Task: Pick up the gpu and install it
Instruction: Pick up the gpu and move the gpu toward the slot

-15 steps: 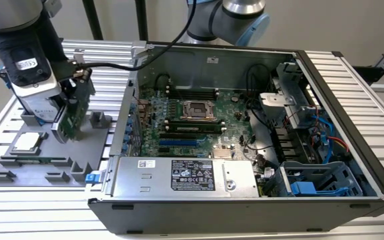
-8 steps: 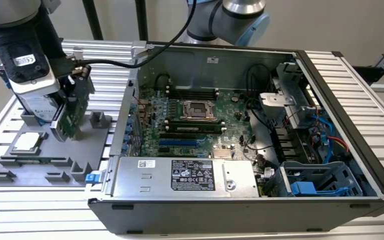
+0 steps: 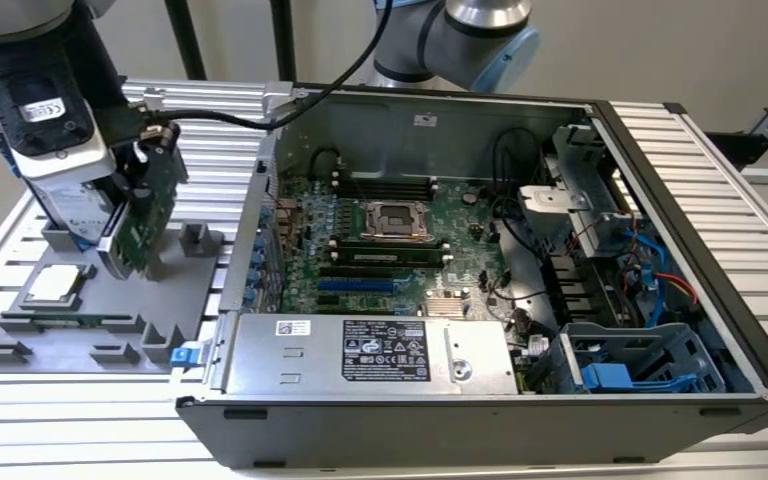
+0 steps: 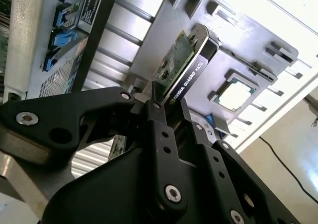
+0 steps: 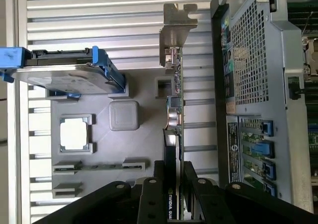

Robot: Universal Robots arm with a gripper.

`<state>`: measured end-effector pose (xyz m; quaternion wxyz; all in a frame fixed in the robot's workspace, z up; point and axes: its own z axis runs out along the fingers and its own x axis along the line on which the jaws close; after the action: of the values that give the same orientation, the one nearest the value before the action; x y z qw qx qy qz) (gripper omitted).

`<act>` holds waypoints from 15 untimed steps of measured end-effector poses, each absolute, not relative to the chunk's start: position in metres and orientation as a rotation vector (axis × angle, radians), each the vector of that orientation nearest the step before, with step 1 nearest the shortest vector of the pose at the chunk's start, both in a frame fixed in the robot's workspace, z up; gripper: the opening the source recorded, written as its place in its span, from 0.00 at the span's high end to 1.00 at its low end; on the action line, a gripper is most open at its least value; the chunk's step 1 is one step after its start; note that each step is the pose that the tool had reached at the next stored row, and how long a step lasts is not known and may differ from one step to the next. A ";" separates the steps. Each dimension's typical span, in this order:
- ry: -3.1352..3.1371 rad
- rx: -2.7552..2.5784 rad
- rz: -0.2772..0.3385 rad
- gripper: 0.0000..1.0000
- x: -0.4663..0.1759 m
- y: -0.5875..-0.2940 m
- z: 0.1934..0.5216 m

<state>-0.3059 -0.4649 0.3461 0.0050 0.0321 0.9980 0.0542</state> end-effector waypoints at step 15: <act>3.125 0.100 0.170 1.00 -0.306 -0.465 0.365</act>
<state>-0.3058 -0.4649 0.3652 0.0050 0.0321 0.9980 0.0542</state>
